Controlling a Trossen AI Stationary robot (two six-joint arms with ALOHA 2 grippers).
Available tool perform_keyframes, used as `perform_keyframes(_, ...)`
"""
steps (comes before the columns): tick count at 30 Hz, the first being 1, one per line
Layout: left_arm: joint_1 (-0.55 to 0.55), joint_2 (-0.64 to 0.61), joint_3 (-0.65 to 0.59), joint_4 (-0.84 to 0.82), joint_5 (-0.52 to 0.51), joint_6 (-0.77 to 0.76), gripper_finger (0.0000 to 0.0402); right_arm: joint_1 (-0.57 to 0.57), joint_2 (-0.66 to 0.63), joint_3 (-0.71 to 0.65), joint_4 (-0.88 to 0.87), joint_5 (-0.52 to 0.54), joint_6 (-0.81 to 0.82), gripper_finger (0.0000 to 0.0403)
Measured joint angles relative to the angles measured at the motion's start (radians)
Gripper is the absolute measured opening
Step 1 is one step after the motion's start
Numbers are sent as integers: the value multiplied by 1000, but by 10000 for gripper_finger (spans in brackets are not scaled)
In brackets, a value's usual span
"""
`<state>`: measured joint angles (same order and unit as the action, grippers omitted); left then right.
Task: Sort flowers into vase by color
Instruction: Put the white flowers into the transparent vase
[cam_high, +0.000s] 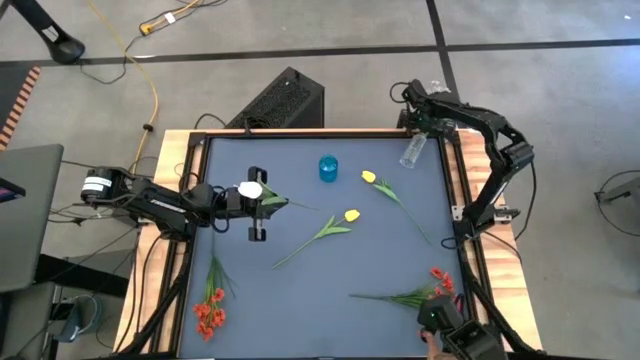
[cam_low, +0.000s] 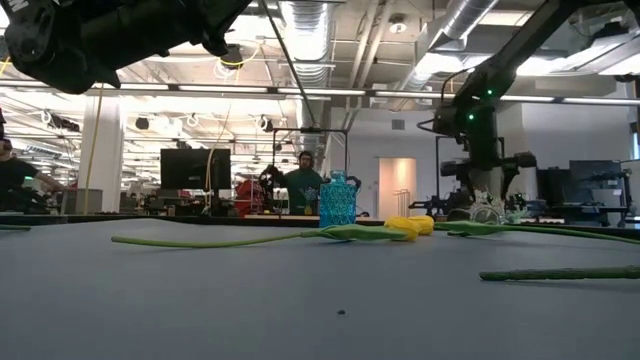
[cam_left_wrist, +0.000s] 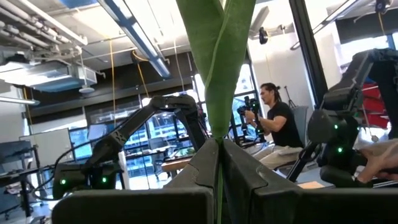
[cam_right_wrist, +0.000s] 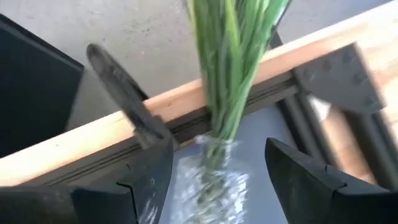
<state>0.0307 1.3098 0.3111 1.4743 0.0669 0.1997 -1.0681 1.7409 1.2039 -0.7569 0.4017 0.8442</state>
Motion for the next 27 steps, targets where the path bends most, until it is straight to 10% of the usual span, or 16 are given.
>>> perform_keyframes(27,0,0,0,0,3,-2,0,12,-1,-218,343,-20,151,271)
